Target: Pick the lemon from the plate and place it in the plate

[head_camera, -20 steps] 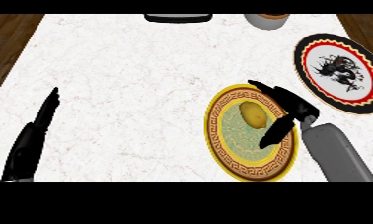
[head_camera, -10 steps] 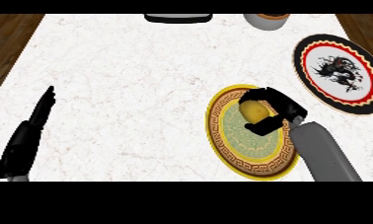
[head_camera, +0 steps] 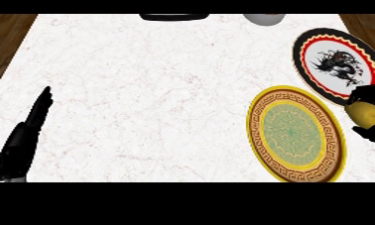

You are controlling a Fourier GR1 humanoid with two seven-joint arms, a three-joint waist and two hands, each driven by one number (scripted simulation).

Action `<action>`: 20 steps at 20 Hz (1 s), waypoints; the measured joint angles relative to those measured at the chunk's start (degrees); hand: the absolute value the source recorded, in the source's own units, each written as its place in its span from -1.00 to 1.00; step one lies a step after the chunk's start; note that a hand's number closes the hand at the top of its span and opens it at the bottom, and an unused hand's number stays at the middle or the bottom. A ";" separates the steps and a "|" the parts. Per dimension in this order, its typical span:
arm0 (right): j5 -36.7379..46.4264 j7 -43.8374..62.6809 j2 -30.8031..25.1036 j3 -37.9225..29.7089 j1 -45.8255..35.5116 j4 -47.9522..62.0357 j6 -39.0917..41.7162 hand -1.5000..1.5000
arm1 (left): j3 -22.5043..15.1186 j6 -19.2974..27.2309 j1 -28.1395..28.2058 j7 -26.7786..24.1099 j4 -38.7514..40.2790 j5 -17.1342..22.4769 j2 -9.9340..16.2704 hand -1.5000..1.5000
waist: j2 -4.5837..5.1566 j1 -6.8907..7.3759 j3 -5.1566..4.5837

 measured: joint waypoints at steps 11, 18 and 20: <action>1.34 -15.04 -16.96 -10.97 0.58 14.92 -13.58 1.00 | -0.59 -0.29 -0.36 -1.17 -0.09 0.10 -0.58 0.00 | 0.77 2.08 0.67; -2.38 -27.64 -20.47 -18.40 -2.01 20.30 -21.42 1.00 | -0.87 -0.53 -1.33 -1.00 0.96 -0.19 -0.59 0.00 | 0.33 2.37 0.59; -4.07 -32.69 -21.10 -20.27 -2.73 21.47 -21.00 1.00 | -1.18 -0.34 -1.21 -0.83 0.93 -0.51 -0.86 0.00 | 0.13 2.47 0.53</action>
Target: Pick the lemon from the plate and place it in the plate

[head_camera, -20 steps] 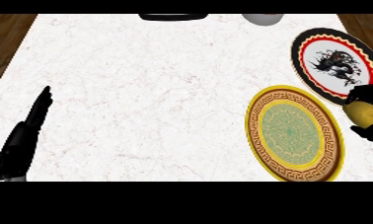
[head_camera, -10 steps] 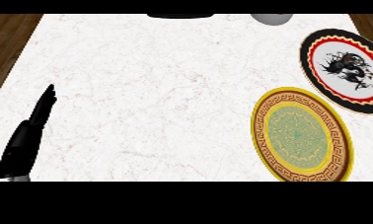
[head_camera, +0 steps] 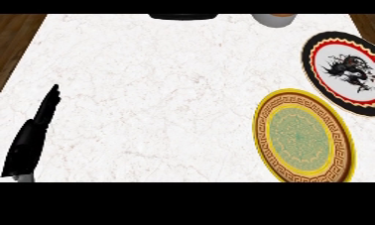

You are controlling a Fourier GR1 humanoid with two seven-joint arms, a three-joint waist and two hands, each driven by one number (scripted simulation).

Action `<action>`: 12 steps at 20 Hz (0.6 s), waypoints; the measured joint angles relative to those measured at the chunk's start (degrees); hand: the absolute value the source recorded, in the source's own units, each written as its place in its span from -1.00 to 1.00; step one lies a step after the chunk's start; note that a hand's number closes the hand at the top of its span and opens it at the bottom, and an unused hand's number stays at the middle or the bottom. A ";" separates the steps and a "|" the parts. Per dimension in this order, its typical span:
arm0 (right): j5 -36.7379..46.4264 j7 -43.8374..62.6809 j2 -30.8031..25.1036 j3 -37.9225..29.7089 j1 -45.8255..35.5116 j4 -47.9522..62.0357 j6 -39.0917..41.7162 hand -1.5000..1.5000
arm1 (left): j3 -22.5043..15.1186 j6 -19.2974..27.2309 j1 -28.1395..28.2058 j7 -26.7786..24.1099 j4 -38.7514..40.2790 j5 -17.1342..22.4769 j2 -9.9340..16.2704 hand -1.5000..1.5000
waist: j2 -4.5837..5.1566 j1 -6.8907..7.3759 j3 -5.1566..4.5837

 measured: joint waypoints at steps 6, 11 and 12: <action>-2.47 -11.29 -2.50 -2.32 -2.54 4.02 5.94 1.00 | -0.38 -0.29 -0.31 -0.35 0.25 -0.33 -0.07 0.00 | -0.20 0.84 -0.29; -1.78 -12.55 -2.28 -1.05 -6.93 5.71 7.83 1.00 | -0.97 -0.06 -1.75 -0.28 1.23 -1.22 -0.45 0.00 | -0.23 1.44 -0.49; -1.59 -12.45 -1.82 -0.65 -7.93 5.98 8.11 1.00 | -1.11 -0.03 -2.09 -0.05 1.44 -1.36 -0.59 0.00 | -0.25 1.47 -0.53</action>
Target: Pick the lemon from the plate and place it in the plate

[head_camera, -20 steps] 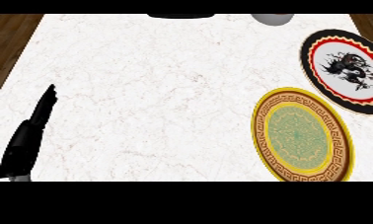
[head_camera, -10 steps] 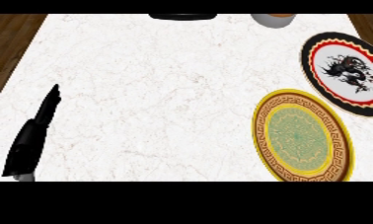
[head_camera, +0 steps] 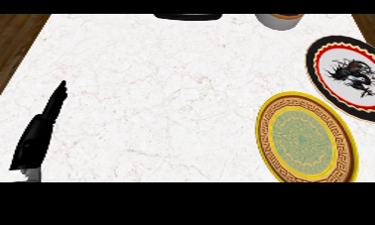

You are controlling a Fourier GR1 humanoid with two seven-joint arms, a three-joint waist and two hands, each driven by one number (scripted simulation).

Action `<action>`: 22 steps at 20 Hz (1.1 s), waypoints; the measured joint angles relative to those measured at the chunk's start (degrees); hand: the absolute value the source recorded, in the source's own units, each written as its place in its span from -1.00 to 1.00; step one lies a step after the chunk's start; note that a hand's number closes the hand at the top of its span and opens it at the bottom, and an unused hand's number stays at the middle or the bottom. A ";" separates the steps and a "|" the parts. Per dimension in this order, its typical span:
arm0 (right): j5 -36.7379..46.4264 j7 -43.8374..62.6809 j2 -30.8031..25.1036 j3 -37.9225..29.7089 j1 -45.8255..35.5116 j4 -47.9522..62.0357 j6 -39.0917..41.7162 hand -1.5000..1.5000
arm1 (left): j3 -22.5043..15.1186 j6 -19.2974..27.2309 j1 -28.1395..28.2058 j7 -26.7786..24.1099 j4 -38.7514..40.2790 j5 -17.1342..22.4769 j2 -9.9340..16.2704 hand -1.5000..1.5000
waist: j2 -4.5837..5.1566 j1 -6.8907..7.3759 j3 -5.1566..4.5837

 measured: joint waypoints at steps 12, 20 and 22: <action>6.16 5.80 8.20 7.33 -13.01 3.77 2.92 1.00 | 0.19 -1.13 0.82 0.51 -1.29 0.03 0.10 0.00 | -0.15 0.43 -0.21; 11.64 8.89 15.79 11.78 -16.88 7.57 0.17 1.00 | 0.83 -1.09 -0.54 0.67 -0.25 -0.28 -0.07 0.00 | -0.03 0.13 -0.20; 12.55 8.82 18.09 12.49 -16.60 8.63 -0.98 1.00 | 0.63 -0.84 -0.08 0.28 -0.17 -0.55 -0.53 0.00 | 0.01 0.21 -0.22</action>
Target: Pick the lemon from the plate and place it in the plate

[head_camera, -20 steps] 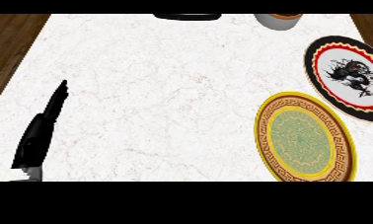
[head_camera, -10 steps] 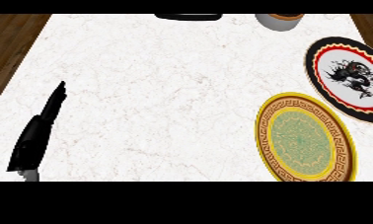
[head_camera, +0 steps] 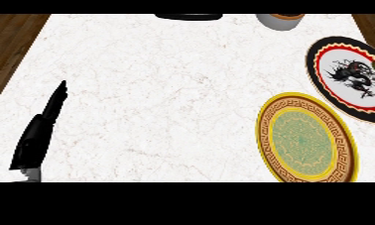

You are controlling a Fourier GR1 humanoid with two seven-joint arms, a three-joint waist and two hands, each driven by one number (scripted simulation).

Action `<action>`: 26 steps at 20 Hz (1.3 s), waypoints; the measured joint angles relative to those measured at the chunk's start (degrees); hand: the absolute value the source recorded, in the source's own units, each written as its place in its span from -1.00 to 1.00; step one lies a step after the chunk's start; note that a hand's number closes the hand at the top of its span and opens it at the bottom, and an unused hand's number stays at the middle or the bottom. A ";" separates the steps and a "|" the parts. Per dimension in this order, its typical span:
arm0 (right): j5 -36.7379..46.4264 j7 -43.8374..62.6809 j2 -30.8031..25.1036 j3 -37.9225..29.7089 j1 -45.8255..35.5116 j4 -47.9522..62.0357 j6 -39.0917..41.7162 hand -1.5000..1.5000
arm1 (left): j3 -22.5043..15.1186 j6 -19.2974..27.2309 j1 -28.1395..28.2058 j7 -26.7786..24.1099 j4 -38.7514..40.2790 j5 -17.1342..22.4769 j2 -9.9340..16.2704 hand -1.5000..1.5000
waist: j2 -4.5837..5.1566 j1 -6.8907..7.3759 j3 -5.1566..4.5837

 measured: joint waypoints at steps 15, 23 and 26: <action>-6.88 8.04 4.93 -7.61 -2.83 6.09 1.92 -1.00 | 0.44 -0.25 0.47 -0.14 -0.73 -0.50 -0.11 0.00 | 0.19 0.06 0.10; -16.29 11.18 -1.16 -17.16 -2.40 7.91 4.89 -1.00 | 0.59 -0.47 0.75 -0.09 -1.26 -0.43 -0.21 0.00 | 0.42 -0.07 0.18; -19.89 10.99 -3.96 -20.69 -0.89 8.86 9.54 -1.00 | 0.52 -0.46 0.61 -0.18 -0.92 -0.51 -0.38 0.00 | 0.56 -0.39 0.28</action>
